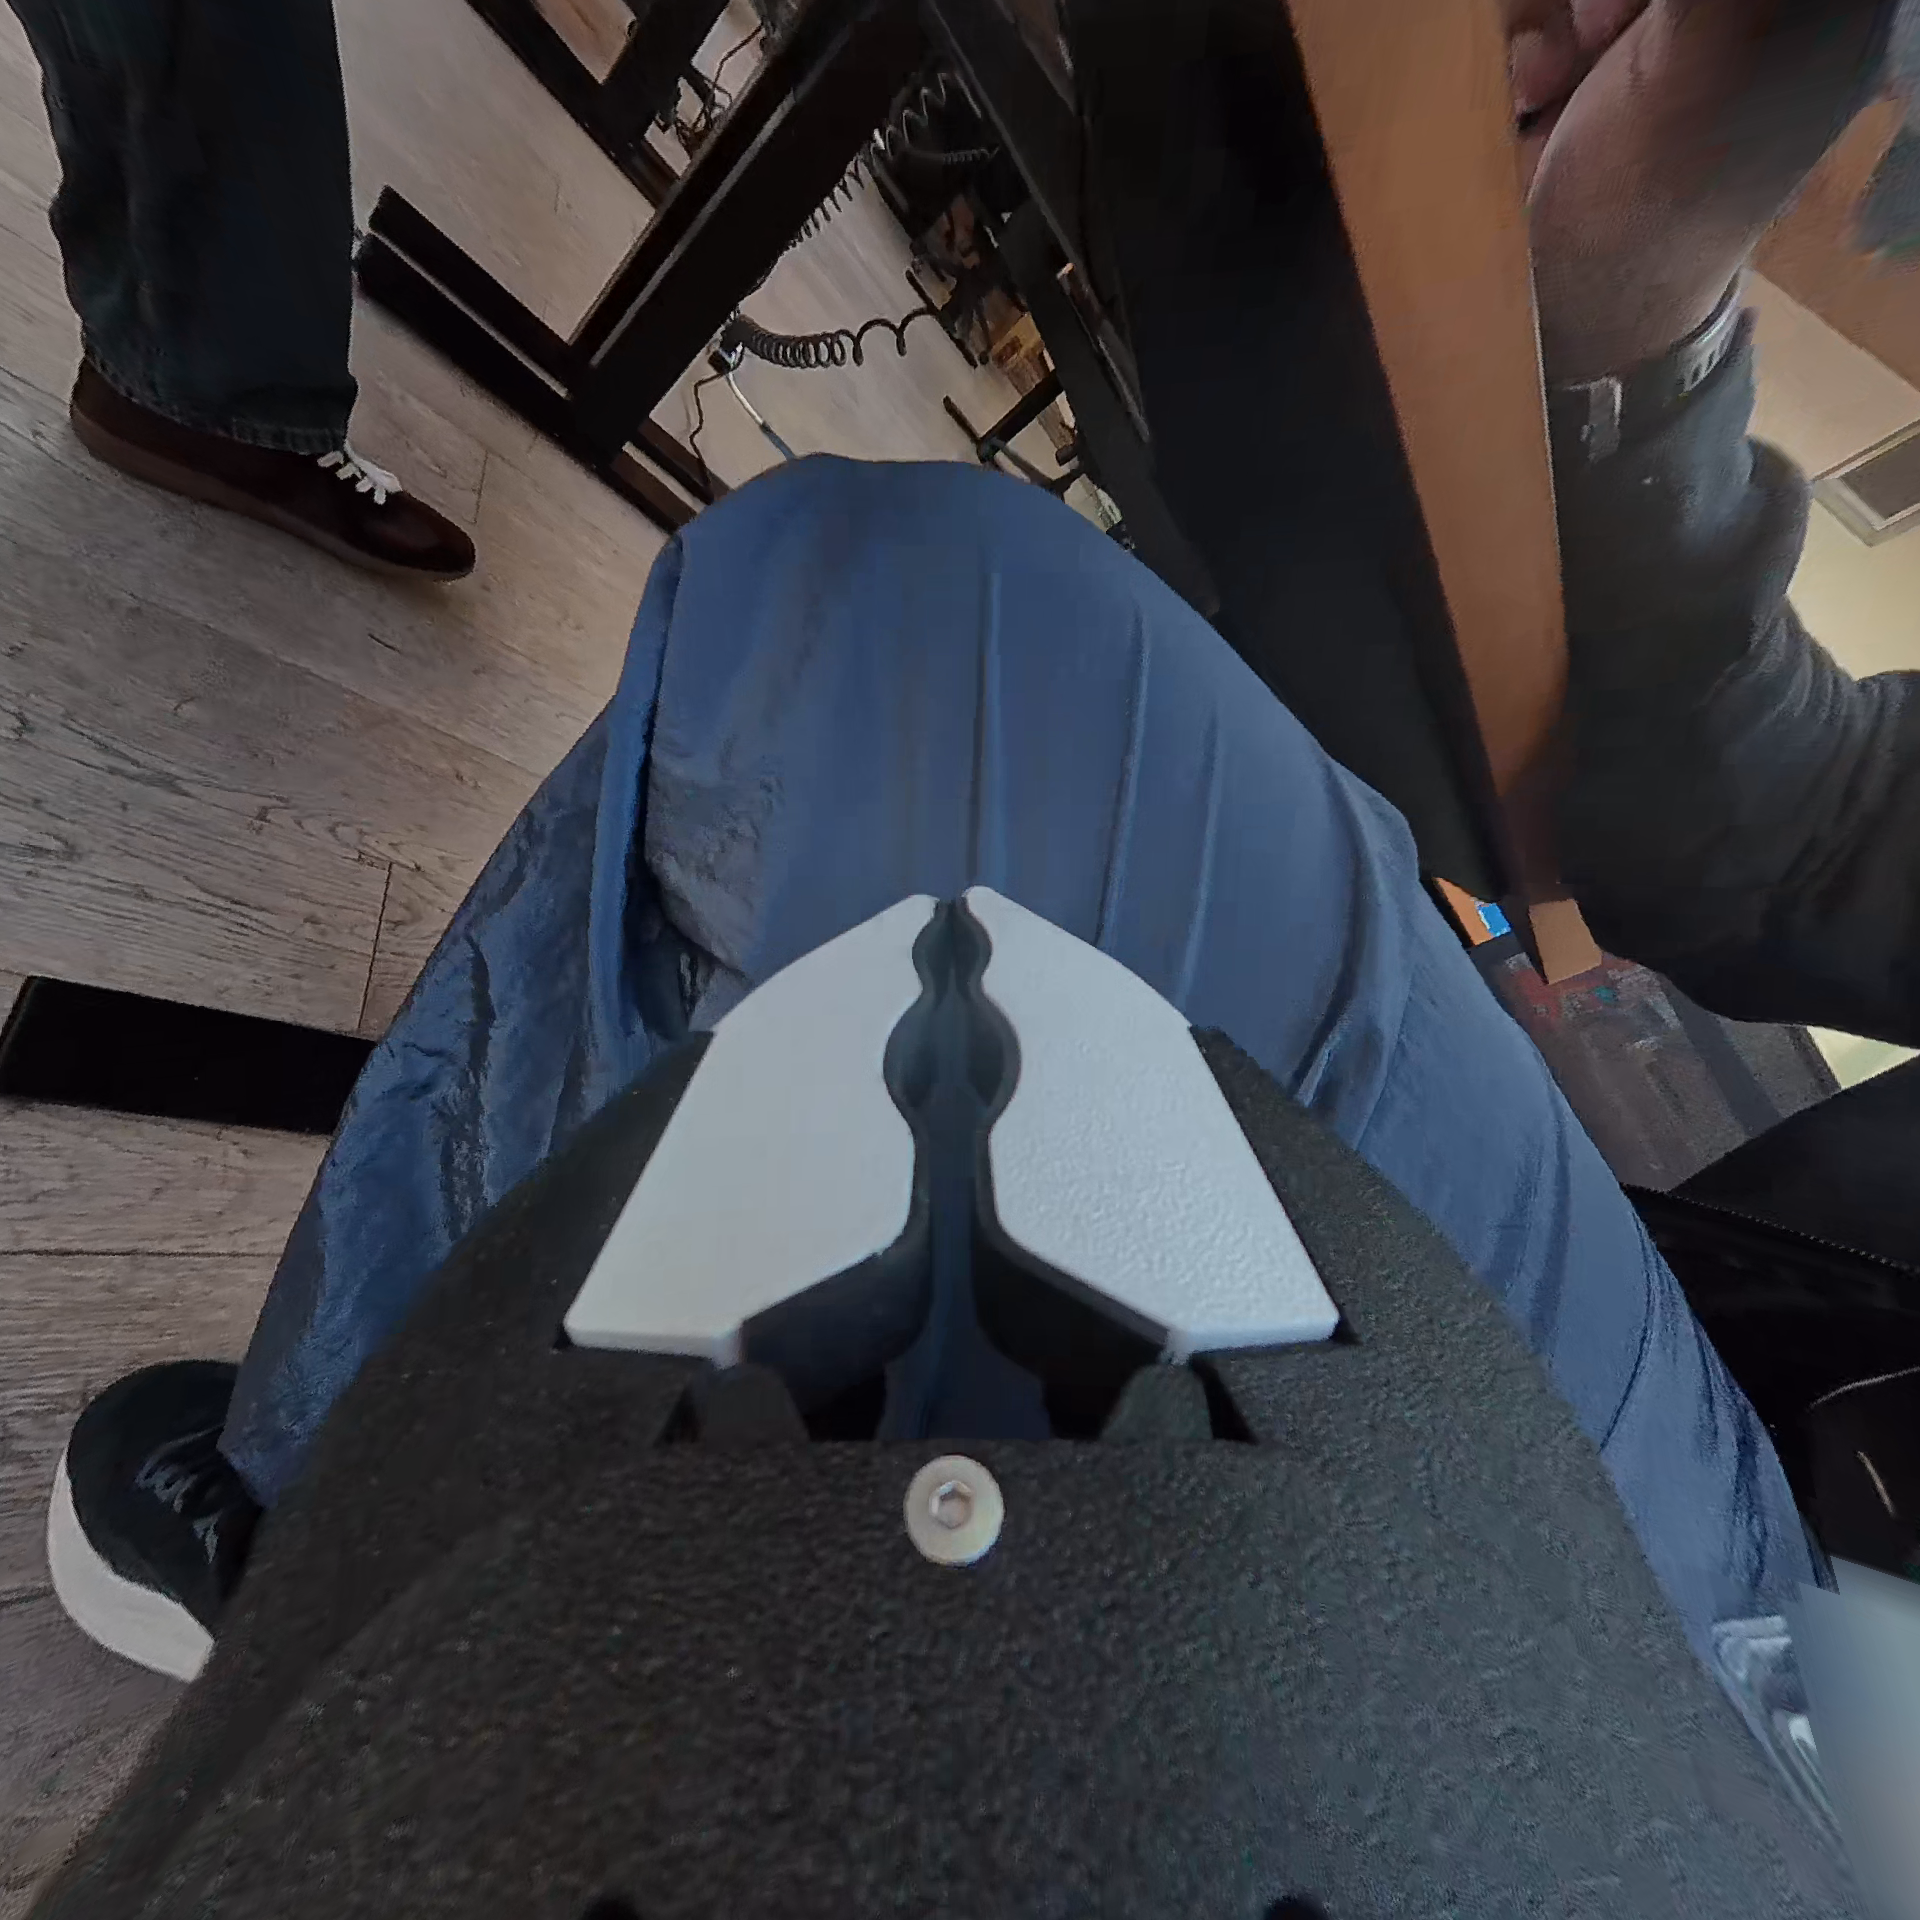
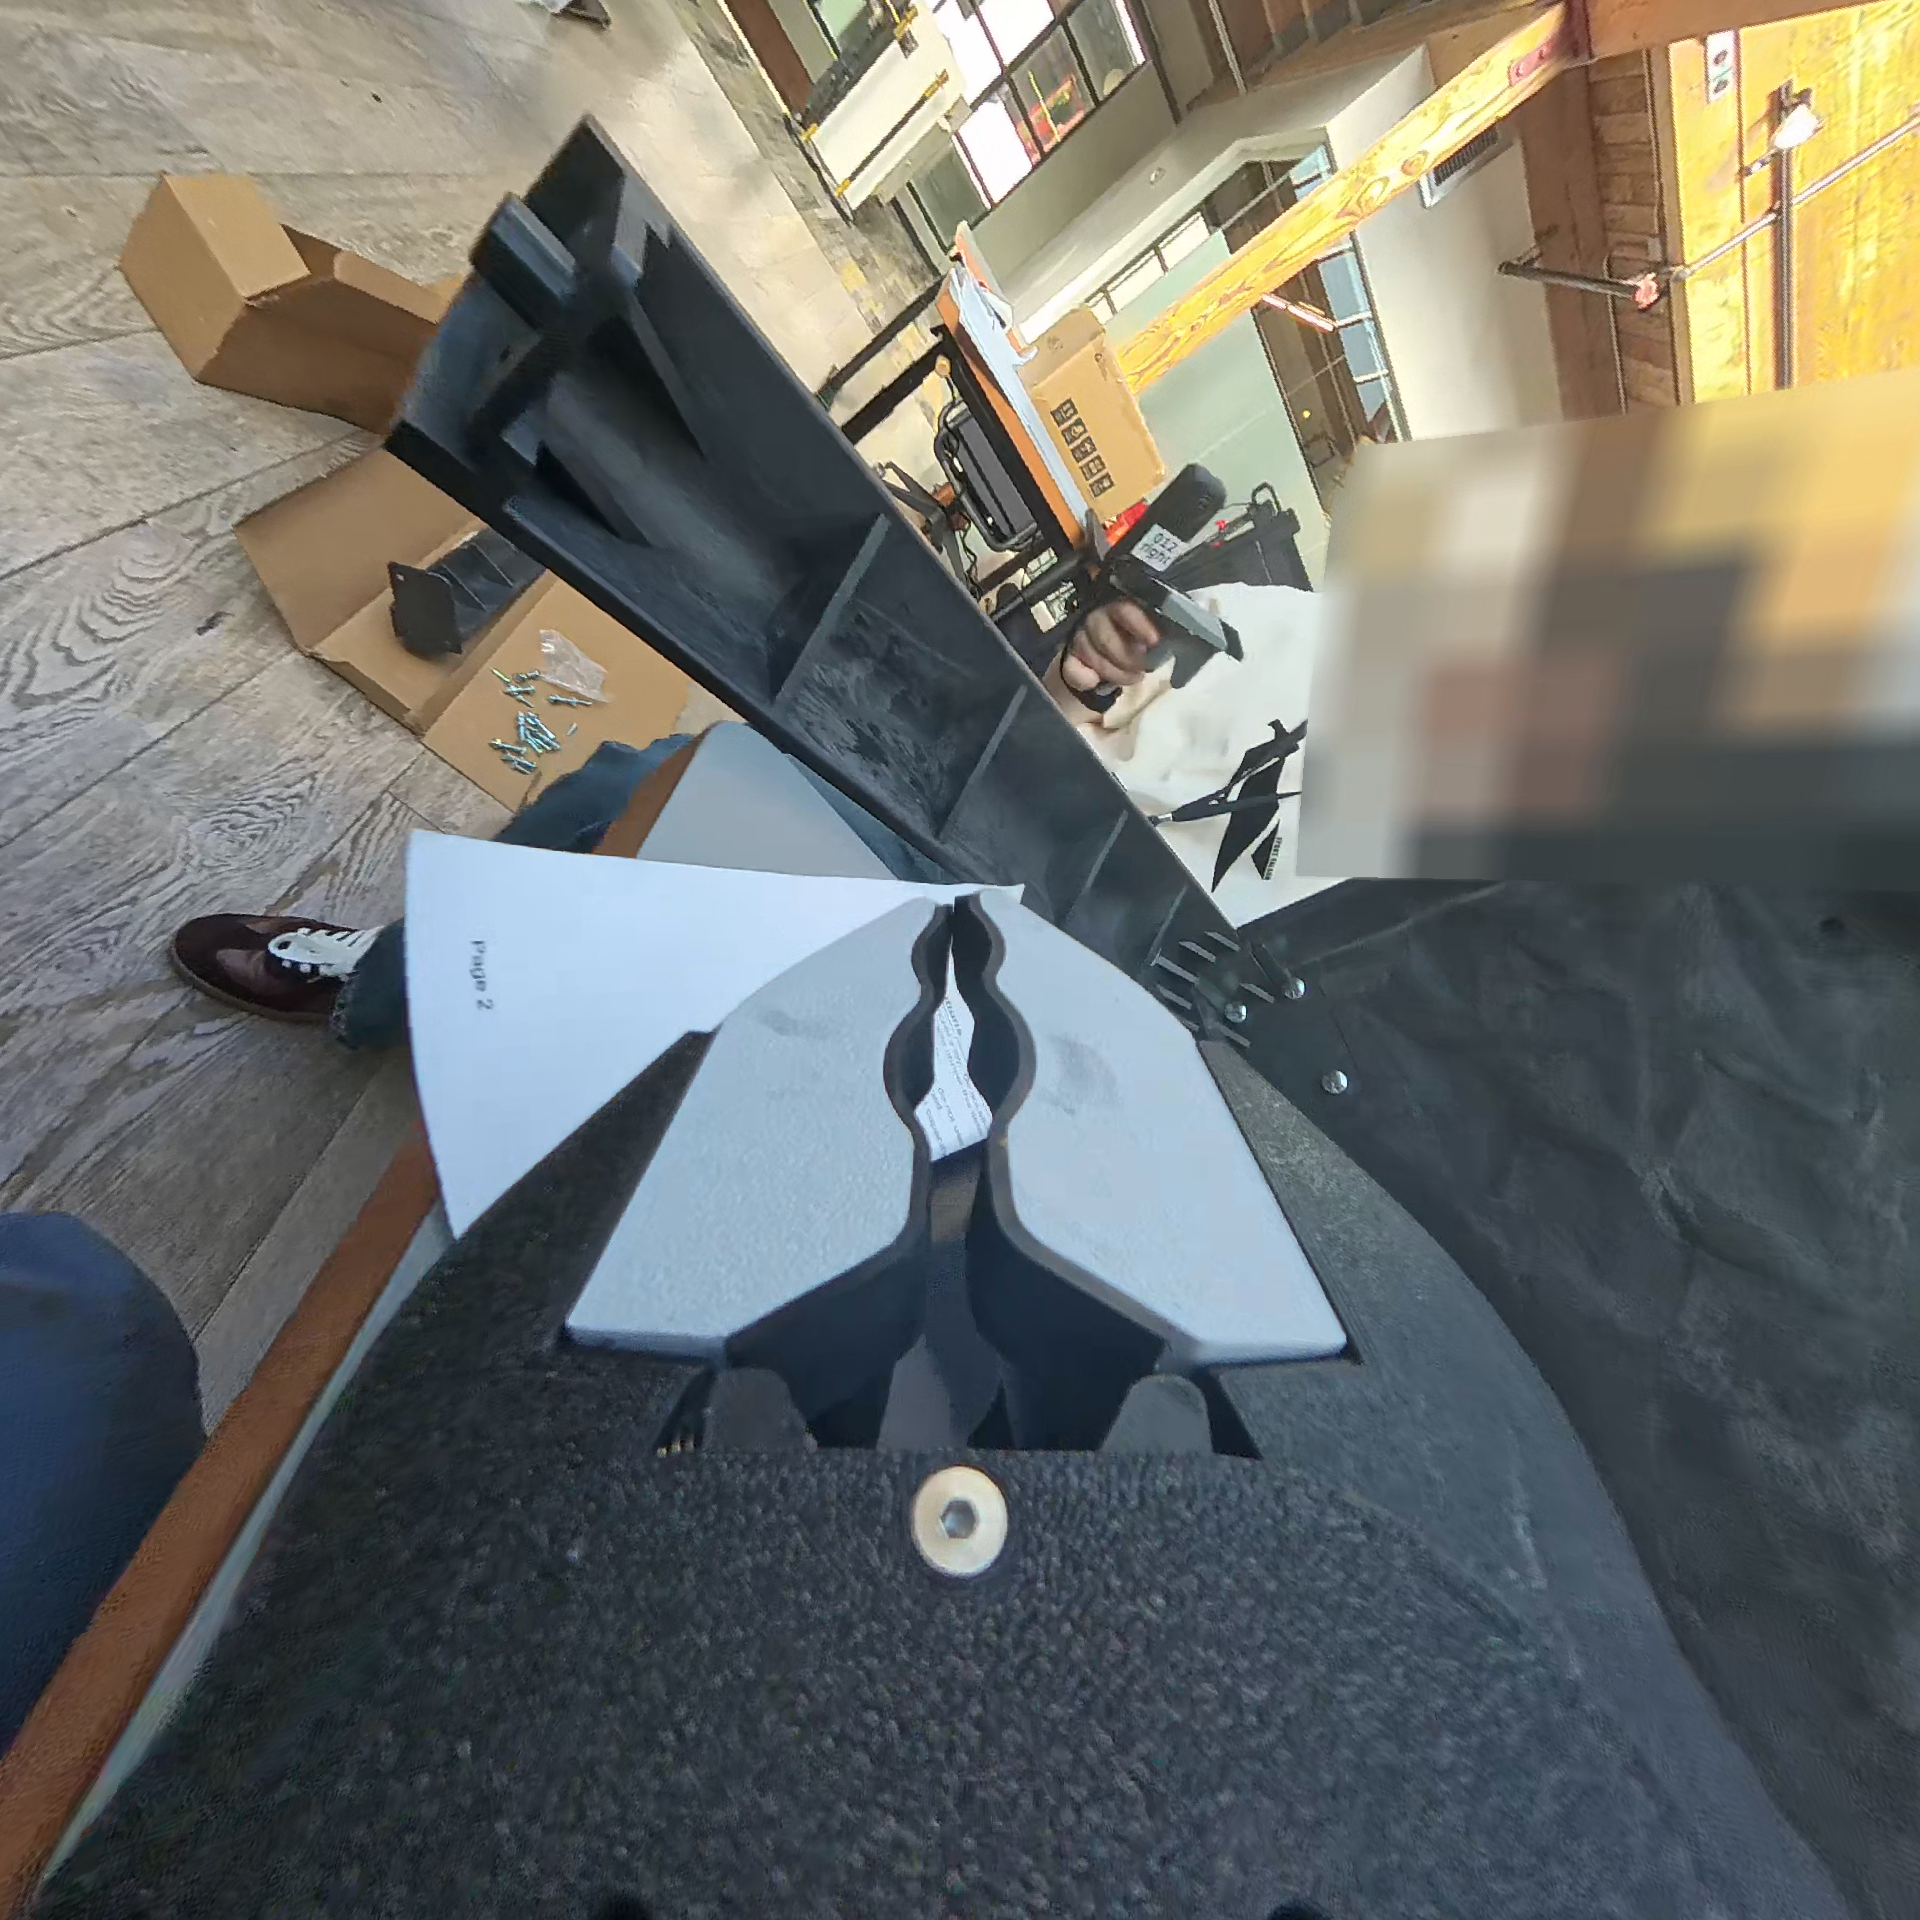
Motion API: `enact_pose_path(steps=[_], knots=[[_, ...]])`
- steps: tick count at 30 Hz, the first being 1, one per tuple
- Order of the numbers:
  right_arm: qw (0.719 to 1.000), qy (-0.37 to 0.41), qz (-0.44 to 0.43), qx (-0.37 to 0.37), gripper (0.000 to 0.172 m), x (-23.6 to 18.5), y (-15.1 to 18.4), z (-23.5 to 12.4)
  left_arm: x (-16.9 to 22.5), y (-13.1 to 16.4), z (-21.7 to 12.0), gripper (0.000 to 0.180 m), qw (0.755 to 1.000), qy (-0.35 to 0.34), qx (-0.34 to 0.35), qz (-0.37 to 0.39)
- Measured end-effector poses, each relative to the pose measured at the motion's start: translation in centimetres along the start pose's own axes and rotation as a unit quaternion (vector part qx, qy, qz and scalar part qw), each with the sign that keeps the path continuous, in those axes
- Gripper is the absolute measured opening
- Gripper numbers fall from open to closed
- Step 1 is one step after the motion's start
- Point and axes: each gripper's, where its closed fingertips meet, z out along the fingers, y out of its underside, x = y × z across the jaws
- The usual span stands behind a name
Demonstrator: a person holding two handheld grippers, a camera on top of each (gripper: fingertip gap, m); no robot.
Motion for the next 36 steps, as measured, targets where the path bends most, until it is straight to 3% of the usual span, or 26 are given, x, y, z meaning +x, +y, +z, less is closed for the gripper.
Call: enact_pose_path(steps=[12,18,29,33,36], knots=[[0.994,0.081,0.036,-0.067,0.002,2.8,3.0,-0.4,-4.1,-8.4,-4.5,0.0,0.996,0.006,0.086,-0.021],[0.99,0.098,0.035,-0.095,0.002,3.5,4.3,0.2,-4.9,-15.3,-6.3,0.0,0.992,-0.012,0.116,0.049],[0.989,0.093,0.004,-0.117,0.005,3.2,5.0,1.1,-4.7,-22.7,-6.5,0.0,0.984,0.029,0.167,0.06],[0.976,0.12,0.09,-0.16,0.012,4.4,4.3,-3.4,-4.8,-23.5,-5.7,0.0,0.985,0.035,0.161,0.057],[0.936,0.153,0.186,-0.255,0.011,5.6,7.6,-11.2,-4.6,-23.6,-5.6,0.0,0.984,0.044,0.164,0.048]])
